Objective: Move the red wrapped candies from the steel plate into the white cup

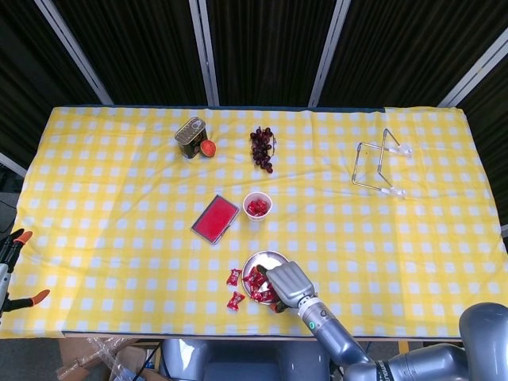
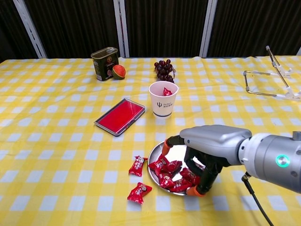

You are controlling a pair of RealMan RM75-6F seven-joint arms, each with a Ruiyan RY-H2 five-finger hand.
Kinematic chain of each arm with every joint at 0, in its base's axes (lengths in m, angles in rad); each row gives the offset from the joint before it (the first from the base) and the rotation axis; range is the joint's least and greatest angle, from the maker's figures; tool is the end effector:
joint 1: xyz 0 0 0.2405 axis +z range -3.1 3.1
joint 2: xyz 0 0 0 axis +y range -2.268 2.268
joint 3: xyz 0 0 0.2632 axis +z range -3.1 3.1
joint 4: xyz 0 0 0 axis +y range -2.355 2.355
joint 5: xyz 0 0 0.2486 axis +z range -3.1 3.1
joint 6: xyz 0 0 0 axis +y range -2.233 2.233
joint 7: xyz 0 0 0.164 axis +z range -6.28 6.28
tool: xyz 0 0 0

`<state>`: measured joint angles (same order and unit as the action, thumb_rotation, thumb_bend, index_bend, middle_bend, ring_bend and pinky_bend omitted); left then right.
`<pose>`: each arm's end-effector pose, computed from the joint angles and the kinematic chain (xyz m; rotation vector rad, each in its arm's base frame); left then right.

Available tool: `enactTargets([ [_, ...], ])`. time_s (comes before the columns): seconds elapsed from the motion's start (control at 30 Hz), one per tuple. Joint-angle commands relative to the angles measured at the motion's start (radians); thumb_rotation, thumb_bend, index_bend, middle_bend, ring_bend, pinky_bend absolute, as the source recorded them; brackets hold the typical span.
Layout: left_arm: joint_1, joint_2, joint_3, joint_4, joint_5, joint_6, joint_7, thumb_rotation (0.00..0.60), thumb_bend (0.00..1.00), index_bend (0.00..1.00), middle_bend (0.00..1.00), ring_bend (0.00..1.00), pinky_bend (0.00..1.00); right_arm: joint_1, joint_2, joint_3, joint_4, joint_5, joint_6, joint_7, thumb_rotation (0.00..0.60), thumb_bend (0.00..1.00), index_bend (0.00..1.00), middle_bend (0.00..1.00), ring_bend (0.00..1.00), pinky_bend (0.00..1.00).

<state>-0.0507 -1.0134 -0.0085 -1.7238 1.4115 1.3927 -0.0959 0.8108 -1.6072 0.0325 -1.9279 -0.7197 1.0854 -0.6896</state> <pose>-0.3468 0.1795 0.1357 -1.3110 -1.1357 -0.8290 -0.0875 -0.2469 -0.1079 2.0747 -1.2383 0.7157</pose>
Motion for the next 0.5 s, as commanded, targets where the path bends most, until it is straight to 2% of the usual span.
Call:
enactTargets([
  [0.03,0.0,0.001,0.0,0.0,0.0,-0.001,-0.002,0.6,0.03,0.0,0.0,0.0,0.0,0.008,-0.027,0.02,0.041,0.019,-0.009,0.013,0.6,0.28,0.22,0.74,0.83,1.0],
  [0.4,-0.003,0.004,-0.001,-0.001,-0.005,-0.009,-0.007,0.6,0.03,0.0,0.0,0.0,0.0,0.014,-0.049,0.025,0.113,0.048,-0.041,0.038,0.6,0.28,0.22,0.74,0.83,1.0],
  [0.5,-0.003,0.004,-0.001,-0.002,-0.005,-0.009,-0.006,0.6,0.03,0.0,0.0,0.0,0.0,0.014,-0.048,0.022,0.119,0.048,-0.048,0.044,0.6,0.28,0.25,0.74,0.83,1.0],
])
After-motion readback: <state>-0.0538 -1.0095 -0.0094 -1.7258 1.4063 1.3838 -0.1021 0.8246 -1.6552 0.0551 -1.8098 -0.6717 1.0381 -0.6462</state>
